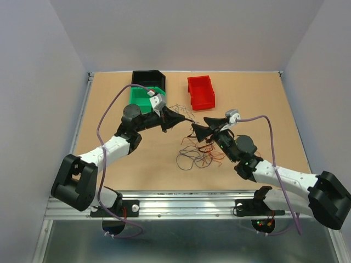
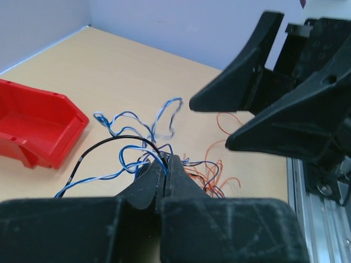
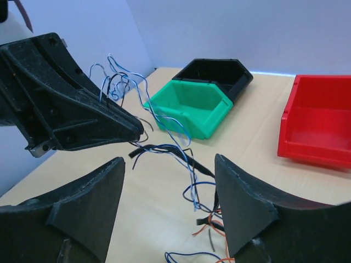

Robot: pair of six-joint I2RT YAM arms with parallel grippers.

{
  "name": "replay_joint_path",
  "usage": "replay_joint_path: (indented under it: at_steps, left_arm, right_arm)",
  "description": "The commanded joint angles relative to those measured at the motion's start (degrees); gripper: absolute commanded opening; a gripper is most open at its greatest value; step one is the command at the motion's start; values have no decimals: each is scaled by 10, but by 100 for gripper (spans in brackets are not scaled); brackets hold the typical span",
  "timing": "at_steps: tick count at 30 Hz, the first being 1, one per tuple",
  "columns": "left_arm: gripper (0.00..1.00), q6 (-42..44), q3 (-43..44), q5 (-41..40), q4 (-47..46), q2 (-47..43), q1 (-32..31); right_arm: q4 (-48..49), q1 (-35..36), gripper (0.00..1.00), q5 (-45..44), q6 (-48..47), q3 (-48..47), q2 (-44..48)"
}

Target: Untangle the cables

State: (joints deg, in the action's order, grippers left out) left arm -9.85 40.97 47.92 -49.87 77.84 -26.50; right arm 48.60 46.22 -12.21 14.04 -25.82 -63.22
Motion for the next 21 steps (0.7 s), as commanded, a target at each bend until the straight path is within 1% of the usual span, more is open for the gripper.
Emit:
replay_joint_path:
  at_steps: [1, 4, 6, 9, 11, 13, 18, 20, 21]
  left_arm:
    - [0, 41, 17, 53, 19, -39, 2]
    - [0, 55, 14, 56, 39, -61, 2]
    - [0, 62, 10, 58, 47, -74, 2]
    - [0, 68, 3, 53, 52, -97, 2]
    - [0, 72, 3, 56, 58, -110, 3]
    - [0, 73, 1, 60, 61, -114, 2]
    - [0, 73, -1, 67, 64, -123, 2]
    - [0, 69, 0, 76, 65, -124, 2]
    - [0, 69, 0, 79, 64, -124, 3]
  right_arm:
    - [24, 5, 73, 15, -47, 34, 49]
    - [-27, 4, 73, 10, -56, 25, 72]
    - [-80, 5, 73, 25, -63, 11, 73]
    - [-128, 4, 76, 61, -80, -9, 61]
    - [-134, 4, 81, 85, -91, -14, 50]
    - [-134, 3, 84, 100, -103, -18, 36]
    - [-127, 4, 84, 100, -115, -28, 4]
    - [-113, 4, 83, 86, -111, -34, -11]
    - [-92, 4, 81, 83, -110, -35, -28]
